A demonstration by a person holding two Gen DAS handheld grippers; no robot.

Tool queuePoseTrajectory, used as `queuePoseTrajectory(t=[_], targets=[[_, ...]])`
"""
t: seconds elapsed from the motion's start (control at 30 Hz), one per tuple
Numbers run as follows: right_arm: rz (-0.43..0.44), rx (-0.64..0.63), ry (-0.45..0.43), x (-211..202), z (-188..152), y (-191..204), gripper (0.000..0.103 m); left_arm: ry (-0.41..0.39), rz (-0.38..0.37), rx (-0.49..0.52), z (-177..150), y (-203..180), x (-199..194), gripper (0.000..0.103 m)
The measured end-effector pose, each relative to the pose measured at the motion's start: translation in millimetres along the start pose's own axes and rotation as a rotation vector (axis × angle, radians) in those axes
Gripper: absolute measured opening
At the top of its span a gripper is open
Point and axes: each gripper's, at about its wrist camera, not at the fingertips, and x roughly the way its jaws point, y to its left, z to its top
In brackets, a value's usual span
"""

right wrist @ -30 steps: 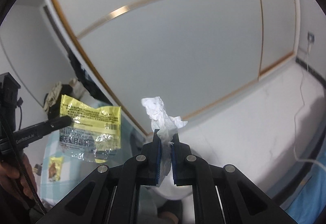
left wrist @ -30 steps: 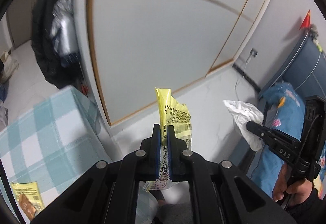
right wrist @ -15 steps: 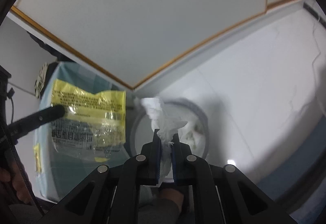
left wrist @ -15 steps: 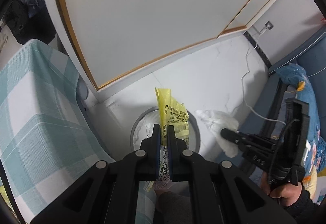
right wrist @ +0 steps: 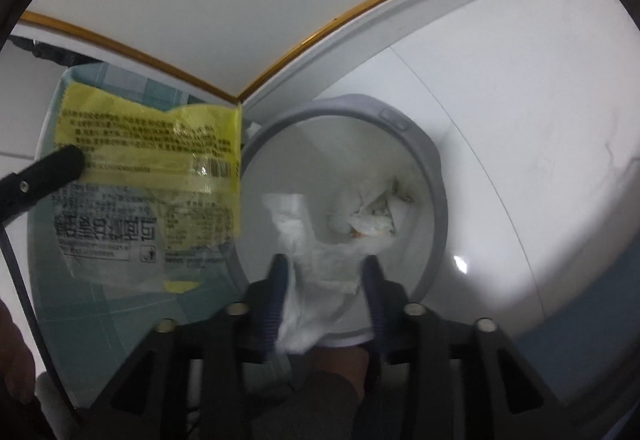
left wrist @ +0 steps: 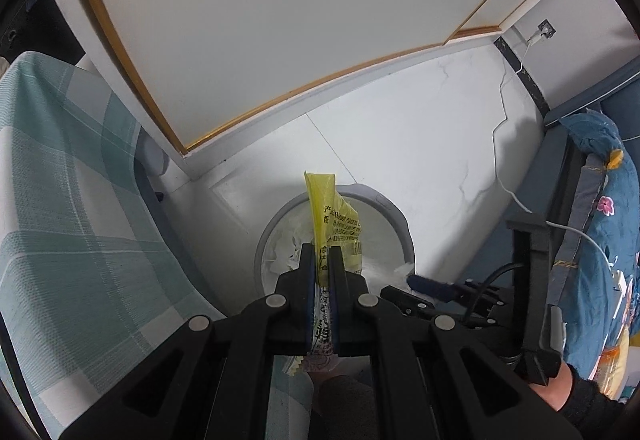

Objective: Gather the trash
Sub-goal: 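Open the right tool over the toilet bowl to drop the white tissue, then open the left tool over the toilet bowl to drop the yellow wrapper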

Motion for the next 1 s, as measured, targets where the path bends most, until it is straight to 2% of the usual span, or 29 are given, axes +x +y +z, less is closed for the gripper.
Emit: queuePoseTrajectory(t=[0.17,0.43,0.57,0.63,0.83,1.0], targets=[[0.006,0.012,-0.049,-20,1,-7,0.056,0.026,-0.005,0.002,1,-3,12,0.002],[-0.001,0.081,-0.135,-63,-4,-37,0.066,0.076,-0.005,0.017,1,-13,30,0.002],[-0.005,0.101,-0.167,-77,-6,-38,0.071,0.101,-0.01,0.028,0,-17,37,0.002],[-0.001,0.099,-0.176,-83,-2,-43,0.074,0.111,-0.033,0.034,1,-20,40,0.002],[0.0,0.091,-0.21,-89,-2,-38,0.076,0.159,-0.023,0.038,-2,-26,49,0.01],[0.013,0.1,-0.205,-90,-7,-36,0.077,0.139,-0.029,0.03,-5,-26,44,0.036]])
